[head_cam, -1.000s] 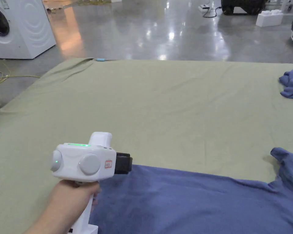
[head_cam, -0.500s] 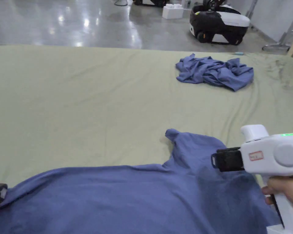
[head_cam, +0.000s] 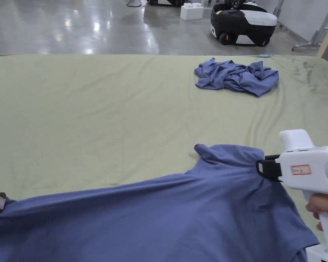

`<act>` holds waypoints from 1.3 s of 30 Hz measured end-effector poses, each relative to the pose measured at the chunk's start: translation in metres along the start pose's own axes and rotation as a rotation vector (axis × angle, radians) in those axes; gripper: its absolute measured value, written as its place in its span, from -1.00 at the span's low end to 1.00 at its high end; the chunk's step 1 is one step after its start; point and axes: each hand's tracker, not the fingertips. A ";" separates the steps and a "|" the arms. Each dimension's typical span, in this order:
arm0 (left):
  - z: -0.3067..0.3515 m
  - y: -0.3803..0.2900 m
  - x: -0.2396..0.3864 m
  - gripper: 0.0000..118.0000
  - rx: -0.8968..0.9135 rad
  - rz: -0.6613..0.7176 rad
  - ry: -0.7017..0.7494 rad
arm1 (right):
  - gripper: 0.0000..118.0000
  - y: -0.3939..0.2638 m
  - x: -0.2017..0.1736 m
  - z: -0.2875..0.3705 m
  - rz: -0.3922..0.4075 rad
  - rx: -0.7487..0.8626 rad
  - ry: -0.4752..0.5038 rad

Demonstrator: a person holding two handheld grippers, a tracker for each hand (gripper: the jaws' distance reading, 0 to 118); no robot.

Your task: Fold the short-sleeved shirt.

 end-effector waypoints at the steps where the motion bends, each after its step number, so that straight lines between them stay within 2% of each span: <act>1: 0.013 0.001 -0.001 -0.95 0.014 -0.010 -0.002 | -0.95 -0.003 -0.007 0.021 0.020 0.031 -0.002; 4: 0.060 -0.006 -0.004 -0.95 0.037 -0.021 -0.004 | -0.95 -0.018 -0.018 0.088 0.046 0.078 0.025; 7: 0.100 -0.028 -0.010 -0.95 0.042 -0.027 -0.031 | -0.95 -0.049 -0.027 0.146 0.109 0.107 0.030; 12: 0.136 -0.096 -0.023 -0.95 -0.025 0.039 -0.072 | -0.95 -0.126 -0.030 0.199 0.082 0.070 0.057; 17: 0.143 -0.164 -0.019 -0.95 -0.066 0.043 -0.140 | -0.95 -0.207 -0.036 0.190 0.150 0.001 -0.016; 20: 0.129 -0.193 -0.020 -0.95 -0.099 0.043 -0.123 | -0.95 -0.246 -0.030 0.162 0.087 -0.100 -0.050; 23: 0.118 -0.214 -0.024 -0.93 -0.108 0.109 -0.128 | -0.94 -0.268 -0.017 0.151 0.020 -0.003 -0.043; 25: 0.116 -0.220 -0.024 -0.82 -0.054 0.120 -0.119 | -0.65 -0.273 -0.018 0.150 0.022 0.042 -0.060; 26: 0.115 -0.220 -0.024 -0.71 -0.053 0.120 -0.120 | -0.36 -0.276 -0.017 0.150 0.023 0.052 -0.078; 27: 0.116 -0.218 -0.023 -0.45 -0.048 0.141 -0.125 | 0.28 -0.277 -0.016 0.152 0.017 0.061 -0.130; 28: 0.119 -0.216 -0.024 -0.14 -0.047 0.164 -0.152 | 0.84 -0.275 -0.012 0.157 -0.004 0.055 -0.195; 29: 0.115 -0.217 -0.036 -0.14 -0.069 0.189 -0.202 | 0.84 -0.275 -0.005 0.164 -0.053 0.027 -0.234; 30: 0.121 -0.213 -0.038 0.00 -0.097 0.217 -0.238 | 0.96 -0.276 0.004 0.173 -0.119 -0.002 -0.182; 31: 0.129 -0.208 -0.038 0.29 -0.134 0.229 -0.226 | 1.00 -0.277 0.006 0.188 -0.158 0.054 -0.170; 32: 0.142 -0.203 -0.040 0.65 -0.115 0.231 -0.186 | 0.97 -0.278 0.005 0.203 -0.188 0.091 -0.169; 33: 0.157 -0.200 -0.044 0.43 -0.052 0.251 -0.187 | 0.91 -0.278 0.001 0.218 -0.187 0.128 -0.175; 34: 0.168 -0.197 -0.050 0.07 -0.016 0.271 -0.228 | 0.80 -0.276 -0.006 0.237 -0.168 0.153 -0.161; 35: 0.176 -0.193 -0.058 -0.58 -0.007 0.302 -0.259 | 0.32 -0.274 -0.012 0.250 -0.145 0.177 -0.147; 36: 0.183 -0.191 -0.066 -0.93 0.005 0.342 -0.268 | -0.38 -0.272 -0.021 0.259 -0.131 0.199 -0.152; 37: 0.190 -0.189 -0.075 -0.99 0.019 0.379 -0.275 | -0.95 -0.270 -0.032 0.266 -0.114 0.224 -0.187; 38: 0.192 -0.186 -0.084 -1.00 0.014 0.400 -0.322 | -0.95 -0.268 -0.042 0.273 -0.117 0.238 -0.187; 39: 0.193 -0.183 -0.096 -1.00 0.016 0.426 -0.385 | -0.95 -0.263 -0.052 0.276 -0.089 0.221 -0.103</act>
